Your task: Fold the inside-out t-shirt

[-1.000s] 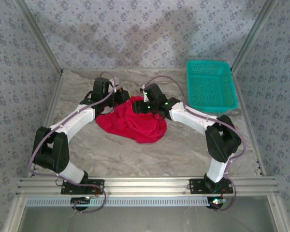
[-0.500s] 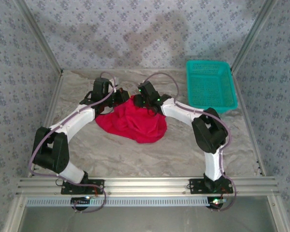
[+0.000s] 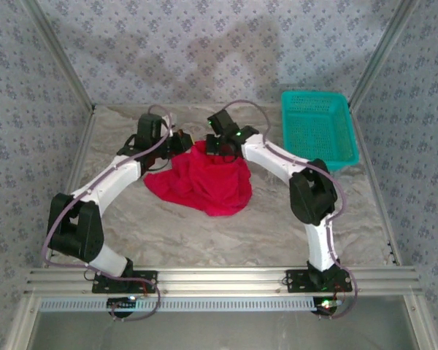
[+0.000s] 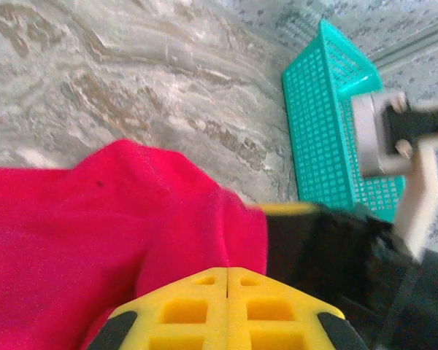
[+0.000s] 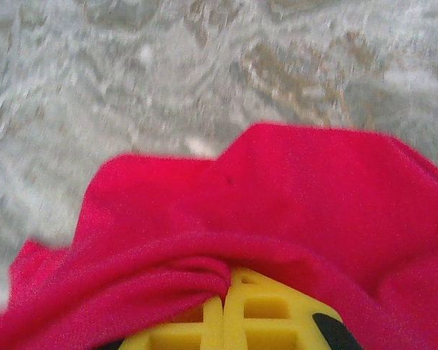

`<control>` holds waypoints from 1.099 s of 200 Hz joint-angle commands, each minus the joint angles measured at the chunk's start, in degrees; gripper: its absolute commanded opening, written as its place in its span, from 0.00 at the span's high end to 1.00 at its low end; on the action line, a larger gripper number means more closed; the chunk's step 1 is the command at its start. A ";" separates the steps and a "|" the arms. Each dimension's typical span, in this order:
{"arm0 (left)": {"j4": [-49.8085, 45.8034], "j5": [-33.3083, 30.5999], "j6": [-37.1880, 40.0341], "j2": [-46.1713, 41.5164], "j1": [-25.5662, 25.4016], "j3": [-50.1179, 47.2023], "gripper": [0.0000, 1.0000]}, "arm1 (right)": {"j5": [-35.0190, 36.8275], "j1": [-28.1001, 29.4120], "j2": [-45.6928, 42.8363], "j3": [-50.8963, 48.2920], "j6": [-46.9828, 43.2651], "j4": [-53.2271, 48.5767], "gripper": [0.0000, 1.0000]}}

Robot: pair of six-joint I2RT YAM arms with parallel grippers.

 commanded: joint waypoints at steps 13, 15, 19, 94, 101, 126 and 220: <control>-1.38 0.13 2.96 4.02 2.58 7.66 1.00 | -25.29 -5.84 -18.27 -0.08 -4.40 -13.07 1.00; -1.36 0.17 2.93 4.40 2.59 8.01 1.00 | -26.34 -6.33 -19.17 -0.68 -4.25 -12.65 1.00; -1.38 0.42 2.78 5.13 2.59 8.55 1.00 | -29.49 -7.29 -21.00 -1.79 -3.46 -11.55 1.00; 0.04 0.21 1.59 8.11 -0.69 9.77 1.00 | -41.36 -19.86 -30.70 -16.26 7.00 12.80 1.00; -0.42 -0.15 2.05 8.01 -0.75 10.06 1.00 | -36.38 -21.13 -29.63 -16.08 5.76 9.43 1.00; -5.91 -3.54 6.31 7.61 -0.82 12.71 0.90 | -11.36 -24.40 -25.18 -16.11 5.21 0.26 1.00; -15.61 -18.30 12.56 -6.45 3.87 -12.94 0.37 | -22.52 -25.71 -4.97 6.06 2.23 -5.88 0.41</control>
